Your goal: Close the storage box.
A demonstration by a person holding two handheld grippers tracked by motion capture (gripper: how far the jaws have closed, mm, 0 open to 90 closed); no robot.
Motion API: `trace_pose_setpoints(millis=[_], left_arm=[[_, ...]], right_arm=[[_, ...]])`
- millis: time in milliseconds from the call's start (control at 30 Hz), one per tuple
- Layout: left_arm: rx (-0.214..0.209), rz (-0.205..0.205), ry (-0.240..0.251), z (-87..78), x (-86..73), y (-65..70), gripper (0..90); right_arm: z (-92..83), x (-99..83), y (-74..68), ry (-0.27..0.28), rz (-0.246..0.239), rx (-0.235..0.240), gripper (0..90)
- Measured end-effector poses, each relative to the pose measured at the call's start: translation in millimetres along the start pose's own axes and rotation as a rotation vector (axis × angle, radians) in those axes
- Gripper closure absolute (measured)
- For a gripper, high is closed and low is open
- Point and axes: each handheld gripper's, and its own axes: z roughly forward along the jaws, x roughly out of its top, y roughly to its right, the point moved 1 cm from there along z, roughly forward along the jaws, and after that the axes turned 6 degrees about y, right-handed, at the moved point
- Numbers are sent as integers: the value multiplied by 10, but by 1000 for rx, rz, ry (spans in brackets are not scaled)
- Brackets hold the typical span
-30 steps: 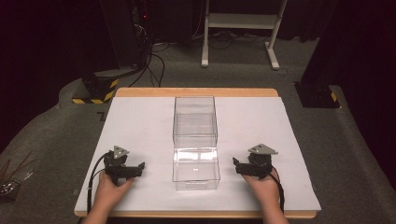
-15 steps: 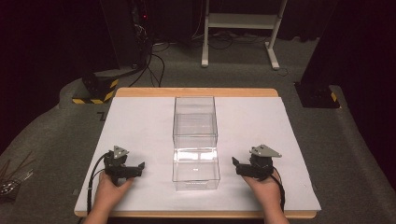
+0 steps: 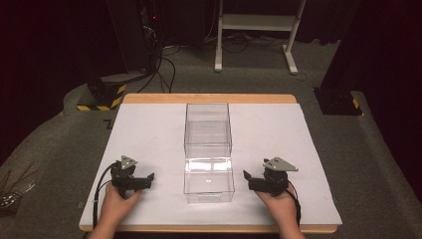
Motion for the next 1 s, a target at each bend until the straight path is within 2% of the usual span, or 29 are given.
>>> trace_pose_setpoints(millis=[133, 567, 1000], left_arm=[[0, 0, 0, 0, 0, 0, 3], [0, -1, 0, 0, 1, -1, 3], [0, -1, -1, 0, 2, -1, 3]], right_arm=[[-15, 4, -32, 3, -23, 14, 110], [-225, 128, -138, 99, -29, 44, 110], [-312, 183, -199, 135, -38, 57, 109]])
